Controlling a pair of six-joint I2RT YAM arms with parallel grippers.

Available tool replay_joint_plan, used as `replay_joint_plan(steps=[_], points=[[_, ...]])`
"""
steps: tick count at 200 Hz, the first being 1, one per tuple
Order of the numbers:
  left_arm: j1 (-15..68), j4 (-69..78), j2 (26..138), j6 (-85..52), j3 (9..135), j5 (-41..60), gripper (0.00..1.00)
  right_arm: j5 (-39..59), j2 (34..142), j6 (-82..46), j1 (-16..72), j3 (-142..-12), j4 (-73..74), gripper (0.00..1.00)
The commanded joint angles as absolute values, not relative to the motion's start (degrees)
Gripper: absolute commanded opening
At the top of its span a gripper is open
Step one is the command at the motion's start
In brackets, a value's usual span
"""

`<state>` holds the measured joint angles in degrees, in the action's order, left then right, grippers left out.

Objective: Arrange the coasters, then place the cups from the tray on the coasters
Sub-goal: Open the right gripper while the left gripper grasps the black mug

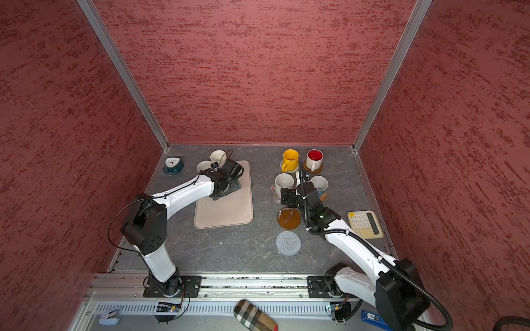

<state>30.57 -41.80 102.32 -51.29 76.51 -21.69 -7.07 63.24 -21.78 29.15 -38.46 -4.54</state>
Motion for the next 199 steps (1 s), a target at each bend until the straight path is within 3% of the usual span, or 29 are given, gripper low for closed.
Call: replay_joint_plan(steps=[1, 72, 199], points=[[29.35, -41.64, 104.72, -53.26, 77.88, -23.3, 0.86, -4.02, 62.66, -22.68, 28.94, -37.88, -3.57, 0.91], [26.85, -42.08, 107.98, -52.42, 79.37, -23.62, 0.81, -2.24, 63.76, -23.2, 28.98, -36.91, -1.14, 0.91], [25.69, -39.02, 98.94, -50.83, 67.48, -23.99, 0.54, -2.79, 66.23, -23.03, 28.99, -36.48, 0.0, 0.91]])
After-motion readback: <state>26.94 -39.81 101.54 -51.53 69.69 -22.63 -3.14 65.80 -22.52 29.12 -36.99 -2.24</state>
